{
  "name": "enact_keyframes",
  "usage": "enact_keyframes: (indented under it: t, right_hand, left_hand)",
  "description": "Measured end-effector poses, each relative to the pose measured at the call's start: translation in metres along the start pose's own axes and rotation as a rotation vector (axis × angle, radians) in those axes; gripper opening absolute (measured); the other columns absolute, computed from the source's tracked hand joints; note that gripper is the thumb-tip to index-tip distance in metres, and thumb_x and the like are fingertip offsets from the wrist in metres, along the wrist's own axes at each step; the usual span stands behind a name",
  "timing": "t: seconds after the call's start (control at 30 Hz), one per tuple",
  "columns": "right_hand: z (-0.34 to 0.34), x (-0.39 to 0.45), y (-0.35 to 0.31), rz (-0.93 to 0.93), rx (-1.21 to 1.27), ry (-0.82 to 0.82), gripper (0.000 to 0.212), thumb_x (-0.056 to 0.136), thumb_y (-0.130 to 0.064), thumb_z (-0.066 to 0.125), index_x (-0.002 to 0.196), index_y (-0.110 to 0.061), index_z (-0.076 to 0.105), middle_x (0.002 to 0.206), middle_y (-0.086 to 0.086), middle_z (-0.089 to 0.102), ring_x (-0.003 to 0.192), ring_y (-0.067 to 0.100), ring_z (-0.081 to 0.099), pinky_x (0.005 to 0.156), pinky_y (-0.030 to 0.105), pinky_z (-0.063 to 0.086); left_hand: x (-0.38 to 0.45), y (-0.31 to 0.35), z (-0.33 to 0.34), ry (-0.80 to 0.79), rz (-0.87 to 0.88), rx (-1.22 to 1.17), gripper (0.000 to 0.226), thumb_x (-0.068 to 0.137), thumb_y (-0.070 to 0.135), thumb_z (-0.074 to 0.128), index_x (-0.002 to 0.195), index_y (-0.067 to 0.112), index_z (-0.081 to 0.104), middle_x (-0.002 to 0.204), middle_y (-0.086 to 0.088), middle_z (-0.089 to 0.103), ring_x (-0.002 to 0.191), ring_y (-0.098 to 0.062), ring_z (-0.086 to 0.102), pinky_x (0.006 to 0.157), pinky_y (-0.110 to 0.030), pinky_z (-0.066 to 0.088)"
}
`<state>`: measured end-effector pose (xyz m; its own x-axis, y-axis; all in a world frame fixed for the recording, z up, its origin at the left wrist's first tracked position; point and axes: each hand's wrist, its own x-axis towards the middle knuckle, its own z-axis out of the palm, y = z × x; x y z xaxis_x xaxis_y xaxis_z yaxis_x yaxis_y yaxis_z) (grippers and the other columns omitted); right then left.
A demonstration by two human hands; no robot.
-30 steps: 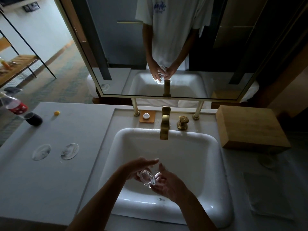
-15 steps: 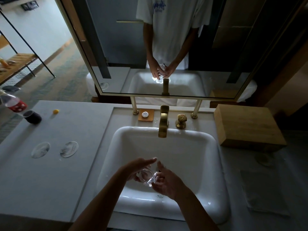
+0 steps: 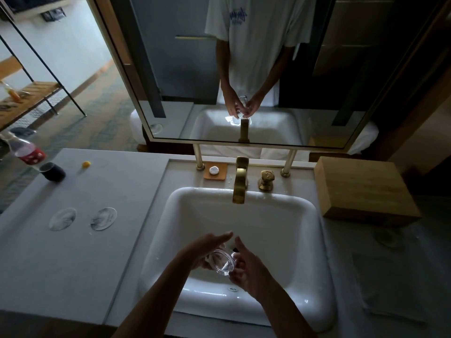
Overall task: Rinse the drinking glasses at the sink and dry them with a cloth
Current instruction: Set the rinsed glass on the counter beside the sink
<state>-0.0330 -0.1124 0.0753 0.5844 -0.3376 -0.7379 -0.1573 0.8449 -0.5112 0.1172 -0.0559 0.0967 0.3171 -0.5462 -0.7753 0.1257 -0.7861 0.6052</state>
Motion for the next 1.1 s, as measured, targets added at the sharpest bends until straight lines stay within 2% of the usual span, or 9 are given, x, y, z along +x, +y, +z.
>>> enact_keyframes:
  t: [0.1, 0.37, 0.43, 0.5, 0.57, 0.67, 0.73, 0.9, 1.1]
  right_hand:
    - [0.000, -0.003, -0.001, 0.016, -0.009, -0.003, 0.045, 0.082, -0.052, 0.069, 0.086, -0.009, 0.058, 0.059, 0.005, 0.056, 0.048, 0.016, 0.060, 0.051, 0.023, 0.049]
    - [-0.011, -0.009, -0.006, 0.061, -0.072, -0.060, 0.057, 0.076, -0.050, 0.077, 0.107, -0.006, 0.059, 0.068, 0.008, 0.054, 0.059, 0.020, 0.058, 0.054, 0.027, 0.050]
    - [-0.018, -0.012, -0.010, 0.027, -0.139, -0.095, 0.058, 0.082, -0.048, 0.073, 0.114, -0.001, 0.062, 0.089, 0.018, 0.066, 0.074, 0.028, 0.069, 0.063, 0.034, 0.057]
    - [-0.026, -0.016, -0.013, -0.043, -0.193, -0.116, 0.054, 0.084, -0.046, 0.072, 0.118, -0.006, 0.063, 0.118, 0.023, 0.063, 0.100, 0.039, 0.066, 0.078, 0.043, 0.058]
    - [-0.032, -0.020, -0.018, -0.120, -0.222, -0.160, 0.049, 0.083, -0.042, 0.075, 0.119, -0.010, 0.064, 0.125, 0.023, 0.062, 0.114, 0.043, 0.061, 0.084, 0.048, 0.056]
    - [-0.042, -0.027, -0.024, -0.206, -0.246, -0.173, 0.059, 0.079, -0.033, 0.081, 0.127, -0.010, 0.056, 0.127, 0.018, 0.063, 0.116, 0.036, 0.063, 0.087, 0.053, 0.056]
    - [-0.051, -0.034, -0.031, -0.248, -0.244, -0.161, 0.069, 0.075, -0.027, 0.084, 0.134, -0.011, 0.049, 0.131, 0.013, 0.060, 0.115, 0.031, 0.065, 0.090, 0.056, 0.055]
    - [-0.081, -0.061, -0.043, -0.366, -0.244, -0.144, 0.052, 0.082, -0.008, 0.075, 0.129, -0.012, 0.053, 0.127, 0.009, 0.062, 0.114, 0.029, 0.066, 0.089, 0.050, 0.057]
    - [-0.133, -0.076, -0.050, -0.457, -0.343, -0.007, 0.056, 0.075, -0.013, 0.083, 0.124, -0.027, 0.060, 0.128, -0.002, 0.064, 0.116, 0.022, 0.064, 0.089, 0.043, 0.058]
  left_hand:
    - [-0.002, -0.004, 0.002, -0.023, -0.034, -0.017, 0.064, 0.087, 0.067, 0.058, 0.114, 0.009, 0.061, 0.097, -0.010, 0.070, 0.081, -0.021, 0.066, 0.074, -0.031, 0.053]
    - [-0.006, -0.012, 0.010, -0.044, -0.022, -0.063, 0.066, 0.084, 0.067, 0.063, 0.114, 0.009, 0.063, 0.097, -0.008, 0.070, 0.083, -0.021, 0.067, 0.074, -0.034, 0.053]
    - [-0.008, -0.014, 0.011, -0.085, 0.060, -0.086, 0.067, 0.084, 0.066, 0.064, 0.113, 0.006, 0.066, 0.091, -0.008, 0.070, 0.078, -0.021, 0.066, 0.072, -0.033, 0.052]
    - [-0.012, -0.013, 0.012, -0.168, 0.180, -0.114, 0.059, 0.089, 0.058, 0.062, 0.112, 0.004, 0.067, 0.090, -0.007, 0.067, 0.075, -0.019, 0.063, 0.067, -0.031, 0.048]
    - [-0.016, -0.011, 0.014, -0.228, 0.285, -0.139, 0.041, 0.097, 0.043, 0.057, 0.111, 0.005, 0.066, 0.096, -0.009, 0.069, 0.084, -0.022, 0.067, 0.071, -0.033, 0.052]
    - [-0.017, -0.010, 0.022, -0.231, 0.409, -0.143, 0.038, 0.099, 0.029, 0.059, 0.129, 0.006, 0.058, 0.117, -0.021, 0.068, 0.107, -0.031, 0.068, 0.092, -0.045, 0.054]
    - [-0.017, -0.006, 0.029, -0.203, 0.437, -0.144, 0.049, 0.097, 0.025, 0.062, 0.142, 0.013, 0.049, 0.128, -0.016, 0.066, 0.117, -0.029, 0.066, 0.102, -0.047, 0.053]
    - [-0.013, 0.004, 0.061, -0.194, 0.514, -0.096, 0.057, 0.093, 0.021, 0.069, 0.146, 0.020, 0.048, 0.135, -0.009, 0.064, 0.122, -0.027, 0.063, 0.101, -0.045, 0.054]
    - [-0.004, 0.016, 0.108, -0.203, 0.577, -0.004, 0.061, 0.083, 0.030, 0.076, 0.140, 0.035, 0.055, 0.128, 0.001, 0.068, 0.115, -0.017, 0.067, 0.099, -0.040, 0.056]
